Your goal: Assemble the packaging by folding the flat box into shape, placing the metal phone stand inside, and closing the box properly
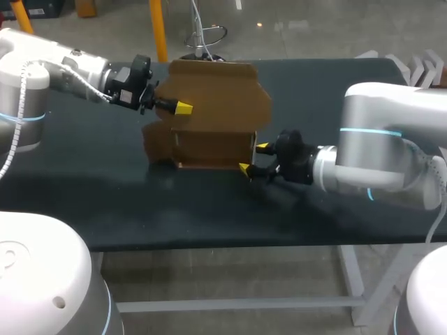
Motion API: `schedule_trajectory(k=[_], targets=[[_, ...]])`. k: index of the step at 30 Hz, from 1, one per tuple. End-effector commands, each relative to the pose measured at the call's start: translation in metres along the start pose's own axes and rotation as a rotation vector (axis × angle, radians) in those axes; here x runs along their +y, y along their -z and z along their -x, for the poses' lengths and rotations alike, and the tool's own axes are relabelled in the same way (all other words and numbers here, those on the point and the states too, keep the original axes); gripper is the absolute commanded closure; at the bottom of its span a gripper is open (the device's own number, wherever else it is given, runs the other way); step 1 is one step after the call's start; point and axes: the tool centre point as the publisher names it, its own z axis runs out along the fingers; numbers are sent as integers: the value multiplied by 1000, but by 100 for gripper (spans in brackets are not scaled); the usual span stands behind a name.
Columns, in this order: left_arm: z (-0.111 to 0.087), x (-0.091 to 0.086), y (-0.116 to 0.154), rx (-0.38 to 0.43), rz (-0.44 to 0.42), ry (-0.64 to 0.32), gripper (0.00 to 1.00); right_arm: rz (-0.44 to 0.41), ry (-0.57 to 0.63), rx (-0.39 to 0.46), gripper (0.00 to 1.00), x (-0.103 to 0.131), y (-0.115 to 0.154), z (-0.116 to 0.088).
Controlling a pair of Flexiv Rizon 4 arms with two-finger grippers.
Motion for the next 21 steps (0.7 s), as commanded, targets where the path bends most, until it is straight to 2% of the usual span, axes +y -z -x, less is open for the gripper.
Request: schedule_trajectory(k=[1,14,21], targets=[[0,2,-1,2,2,1,100,5,1,-33,16,-1,3,-7],[0,2,-1,2,2,1,100,-3,-20,-62,18,-18,36,-9],[0,2,-1,2,2,1,100,2,-7,-19,18,-23,56,-14]])
